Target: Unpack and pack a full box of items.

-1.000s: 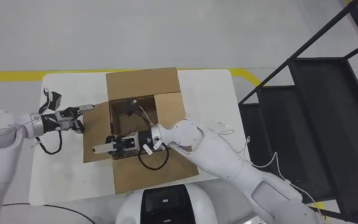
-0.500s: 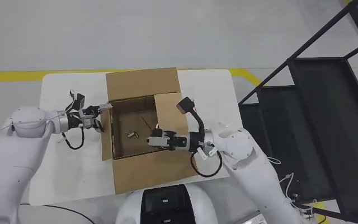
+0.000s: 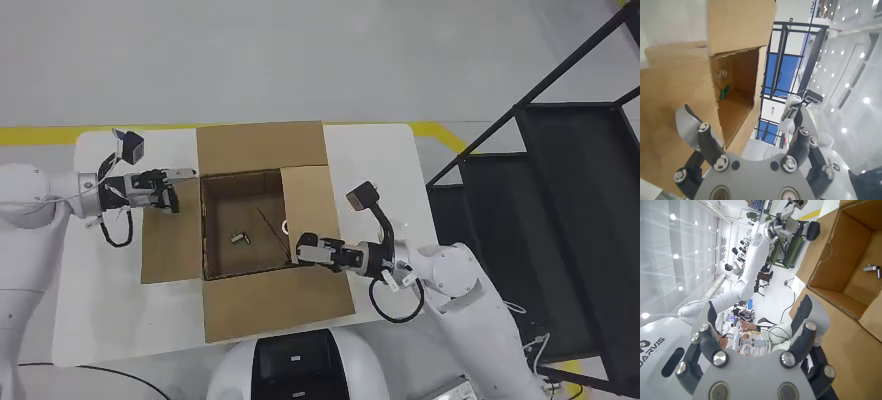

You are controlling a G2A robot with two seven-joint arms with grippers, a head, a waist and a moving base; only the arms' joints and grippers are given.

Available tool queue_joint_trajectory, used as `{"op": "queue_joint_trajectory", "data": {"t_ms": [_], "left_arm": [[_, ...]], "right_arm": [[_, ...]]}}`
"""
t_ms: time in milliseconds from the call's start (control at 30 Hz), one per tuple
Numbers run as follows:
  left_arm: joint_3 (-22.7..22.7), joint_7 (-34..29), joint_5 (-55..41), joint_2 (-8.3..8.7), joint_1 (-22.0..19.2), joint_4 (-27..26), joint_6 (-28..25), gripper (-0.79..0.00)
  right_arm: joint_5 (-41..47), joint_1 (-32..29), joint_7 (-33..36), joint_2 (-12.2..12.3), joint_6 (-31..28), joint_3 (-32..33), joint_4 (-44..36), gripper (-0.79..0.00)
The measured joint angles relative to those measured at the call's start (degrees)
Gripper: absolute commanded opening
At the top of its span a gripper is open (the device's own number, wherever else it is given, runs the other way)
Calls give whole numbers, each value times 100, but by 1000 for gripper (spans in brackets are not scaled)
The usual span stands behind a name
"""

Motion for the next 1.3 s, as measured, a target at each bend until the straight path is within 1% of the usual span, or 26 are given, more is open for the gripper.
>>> {"op": "queue_joint_trajectory", "data": {"t_ms": [133,267,367,467,500,567,667,800,900,1000,1100,1167,1233,1300], "left_arm": [[-36,146,-162,0,115,-578,16,0],[273,284,-228,-81,67,-931,-13,0],[748,532,-177,-212,-84,-971,-7,0],[1325,838,-34,-389,-347,-949,33,0],[1578,974,-36,-484,-497,-933,88,0],[1950,1212,-24,-631,-707,-797,84,0],[2514,1639,114,-873,-995,-451,-24,0],[3254,2285,459,-1263,-1389,140,-110,0],[3601,2570,486,-1511,-1579,592,-187,0],[3787,2695,276,-1733,-1723,1072,-243,0],[3865,2708,18,-1914,-1832,1457,-336,0],[3852,2641,-154,-1993,-1900,1629,-438,0],[3767,2420,-425,-2049,-1962,1710,-597,0],[3638,1963,-799,-2066,-2020,1686,-766,0]], "right_arm": [[16,-204,-124,50,-52,275,-29,0],[82,-511,-164,106,-92,595,-109,0],[131,-757,-130,149,-104,830,-161,0],[197,-946,-106,183,-136,1005,-196,0],[232,-1008,-107,194,-160,1063,-203,0],[290,-1086,-118,208,-200,1136,-204,0],[362,-1173,-146,227,-263,1229,-181,0],[417,-1236,-145,254,-339,1300,-158,0],[463,-1300,-135,272,-411,1341,-150,0],[505,-1387,-115,292,-464,1401,-116,0],[537,-1456,-99,312,-491,1462,-94,0],[563,-1489,-94,323,-509,1493,-99,0],[584,-1519,-82,335,-523,1517,-114,0],[603,-1540,-46,348,-527,1523,-146,0]]}}
